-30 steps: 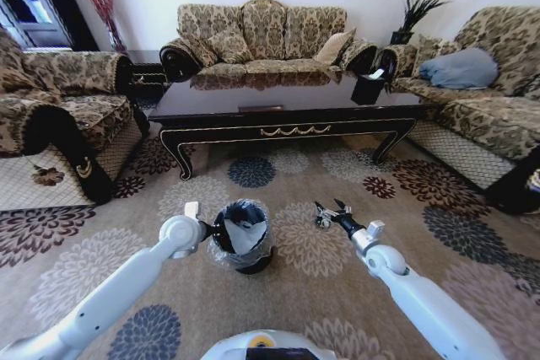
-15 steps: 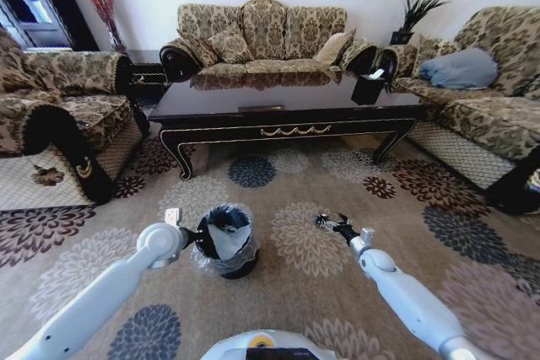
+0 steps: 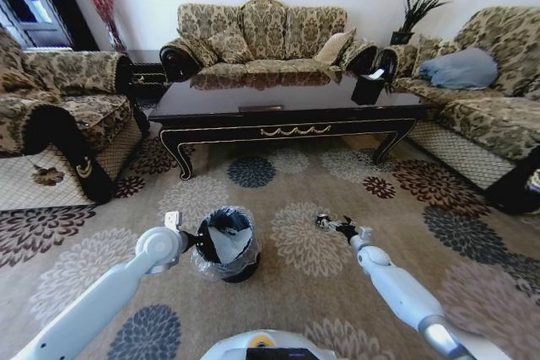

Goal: Move to the front of the table and pick up the trash from the floor, then place it into the trash bin.

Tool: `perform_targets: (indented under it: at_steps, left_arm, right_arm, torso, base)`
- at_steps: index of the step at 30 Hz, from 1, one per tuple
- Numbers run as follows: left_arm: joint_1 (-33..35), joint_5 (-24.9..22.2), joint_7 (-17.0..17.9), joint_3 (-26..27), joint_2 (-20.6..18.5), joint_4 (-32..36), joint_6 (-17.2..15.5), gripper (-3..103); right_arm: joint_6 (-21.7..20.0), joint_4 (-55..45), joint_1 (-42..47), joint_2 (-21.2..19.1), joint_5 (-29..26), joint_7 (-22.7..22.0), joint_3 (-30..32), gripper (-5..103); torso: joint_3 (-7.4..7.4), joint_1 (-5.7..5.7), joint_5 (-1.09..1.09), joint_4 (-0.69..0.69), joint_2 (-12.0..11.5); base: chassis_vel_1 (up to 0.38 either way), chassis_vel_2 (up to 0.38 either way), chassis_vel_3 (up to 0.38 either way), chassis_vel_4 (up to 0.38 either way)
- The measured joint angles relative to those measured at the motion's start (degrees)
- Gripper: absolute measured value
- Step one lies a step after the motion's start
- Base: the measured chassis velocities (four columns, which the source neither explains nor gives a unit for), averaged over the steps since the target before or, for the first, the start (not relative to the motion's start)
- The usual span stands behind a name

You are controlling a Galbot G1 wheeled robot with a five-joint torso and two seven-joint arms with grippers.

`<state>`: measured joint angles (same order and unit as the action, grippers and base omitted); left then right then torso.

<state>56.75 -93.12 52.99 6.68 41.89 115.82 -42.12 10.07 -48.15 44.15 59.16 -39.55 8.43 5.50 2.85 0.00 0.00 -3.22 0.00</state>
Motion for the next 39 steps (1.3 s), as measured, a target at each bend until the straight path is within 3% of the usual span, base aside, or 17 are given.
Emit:
perform_targets:
  at_steps: [6, 9, 13, 30, 39]
  left_arm:
    - [0.4, -0.2, 0.0, 0.2, -0.8, 0.6, 0.0, 0]
    - [1.1, -0.4, 0.1, 0.8, -1.6, 1.0, 0.0, 0]
    - [1.1, -0.5, -0.1, 0.8, -2.0, 0.9, 0.0, 0]
    - [0.2, -1.2, -1.4, 0.4, -2.1, 1.0, 0.0, 0]
    - [0.1, -1.2, -1.7, 0.4, -2.3, 1.1, 0.0, 0]
  right_arm:
    - [1.1, 4.0, -2.4, 2.3, 1.8, -0.2, -2.1, 100]
    - [2.7, 12.1, -7.3, 8.0, 4.2, 0.0, -3.2, 100]
    - [4.3, 16.8, -9.4, 10.3, 5.1, 0.8, -3.7, 100]
    - [7.1, 25.6, -11.8, 11.6, 8.5, 3.2, -1.0, 100]
    - [8.6, 31.6, -15.3, 13.3, 9.7, 2.1, 0.6, 100]
  torso:
    - [0.00, 0.00, 0.00, 0.01, 0.0]
    - [0.00, 0.00, -0.01, 0.02, 0.0]
    - [0.00, 0.00, -0.01, 0.02, 0.0]
    - [0.00, 0.00, -0.01, 0.00, 0.0]
    - [0.00, 0.00, 0.00, 0.01, 0.0]
  base:
    - [0.000, 0.000, 0.000, 0.000]
    - [0.000, 0.000, 0.000, 0.000]
    - [0.000, 0.000, 0.000, 0.000]
    - [0.000, 0.000, 0.000, 0.000]
    - [0.000, 0.000, 0.000, 0.000]
